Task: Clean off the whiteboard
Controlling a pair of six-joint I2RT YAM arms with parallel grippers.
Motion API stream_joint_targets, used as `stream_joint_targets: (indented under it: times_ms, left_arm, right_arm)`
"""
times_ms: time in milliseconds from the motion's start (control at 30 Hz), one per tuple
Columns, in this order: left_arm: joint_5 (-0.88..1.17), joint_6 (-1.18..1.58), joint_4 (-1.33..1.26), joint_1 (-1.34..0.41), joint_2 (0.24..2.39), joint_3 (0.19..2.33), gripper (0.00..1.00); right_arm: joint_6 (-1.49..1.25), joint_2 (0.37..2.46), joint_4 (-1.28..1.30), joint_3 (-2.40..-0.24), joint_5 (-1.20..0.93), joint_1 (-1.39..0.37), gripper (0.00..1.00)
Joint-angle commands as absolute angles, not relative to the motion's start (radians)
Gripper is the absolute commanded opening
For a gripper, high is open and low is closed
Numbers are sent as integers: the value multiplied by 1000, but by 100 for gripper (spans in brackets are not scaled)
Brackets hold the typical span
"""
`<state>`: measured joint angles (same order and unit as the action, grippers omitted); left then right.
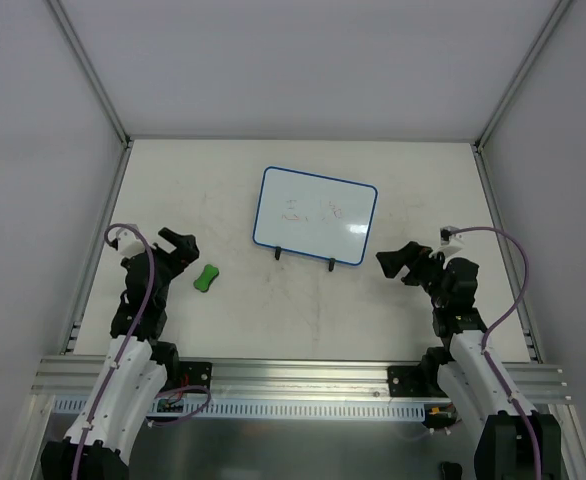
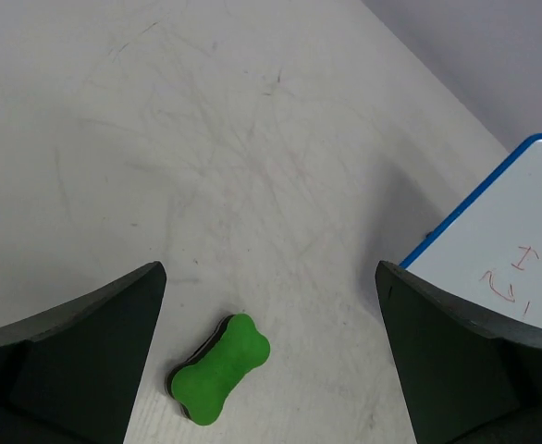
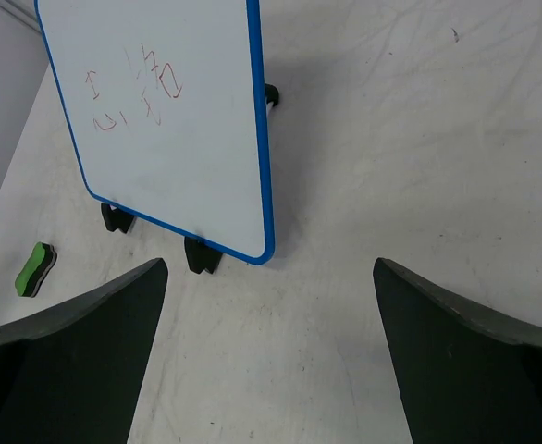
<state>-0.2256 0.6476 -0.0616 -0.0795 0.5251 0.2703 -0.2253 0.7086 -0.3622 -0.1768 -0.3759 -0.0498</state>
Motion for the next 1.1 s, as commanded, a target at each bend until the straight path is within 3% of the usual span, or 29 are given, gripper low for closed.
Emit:
stream_joint_targets:
  times_ms: [0, 200, 267, 467, 667, 1067]
  left_arm:
    - [-123, 555, -60, -86, 545, 314, 99]
    - [-153, 551, -26, -86, 564, 316, 99]
    - [-149, 540, -9, -86, 598, 339, 99]
    - [-121, 578, 119, -86, 751, 477, 99]
    - [-40, 543, 207, -86, 787, 561, 99]
    - [-209, 517, 495, -267, 868, 795, 99]
  right_arm:
    - [-238, 710, -420, -201, -380, -55, 99]
    - [-290, 761, -579, -157, -328, -55, 99]
    - [-301, 826, -702, -127, -379, -55, 99]
    - [-230, 966, -722, -239, -549, -49, 99]
    - [-261, 1155, -978, -264, -656, -49, 99]
    - [-386, 1567, -1377, -406, -755, -18, 92]
